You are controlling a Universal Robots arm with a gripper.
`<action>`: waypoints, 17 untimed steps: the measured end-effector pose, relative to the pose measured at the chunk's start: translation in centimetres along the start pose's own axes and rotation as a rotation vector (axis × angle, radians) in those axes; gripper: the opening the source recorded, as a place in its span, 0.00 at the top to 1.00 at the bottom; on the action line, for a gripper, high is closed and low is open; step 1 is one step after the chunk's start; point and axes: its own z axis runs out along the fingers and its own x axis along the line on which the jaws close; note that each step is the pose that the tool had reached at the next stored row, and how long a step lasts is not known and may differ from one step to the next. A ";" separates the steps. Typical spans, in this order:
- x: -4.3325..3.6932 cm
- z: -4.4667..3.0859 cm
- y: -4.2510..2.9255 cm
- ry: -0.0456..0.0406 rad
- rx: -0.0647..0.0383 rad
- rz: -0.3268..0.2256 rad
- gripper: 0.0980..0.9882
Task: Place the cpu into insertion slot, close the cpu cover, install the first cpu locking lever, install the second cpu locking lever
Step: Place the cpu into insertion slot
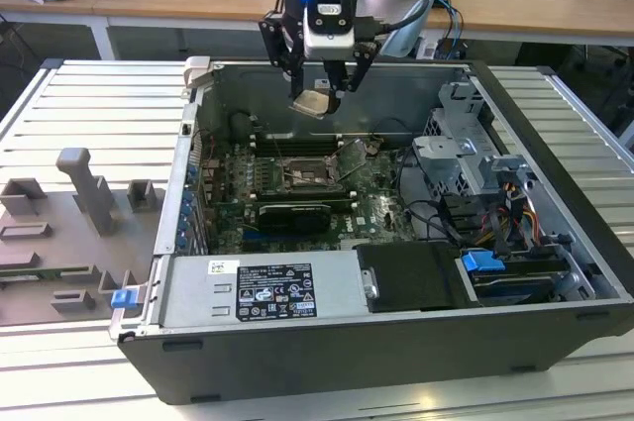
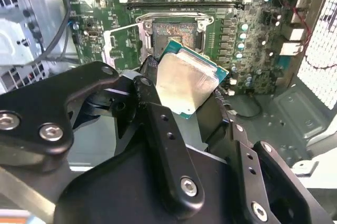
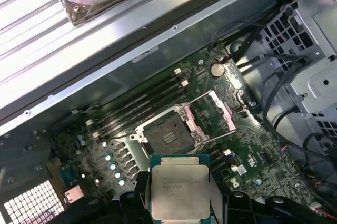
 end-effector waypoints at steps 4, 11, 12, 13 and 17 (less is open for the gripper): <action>-0.01 0.99 -0.08 -0.0100 -0.002 0.125 0.50; -0.03 2.11 -0.17 -0.0241 -0.004 0.301 0.50; -0.03 2.18 -0.17 -0.0250 -0.004 0.312 0.50; -0.03 2.25 -0.18 -0.0260 -0.004 0.325 0.50; -0.03 2.59 -0.21 -0.0325 -0.005 0.406 0.50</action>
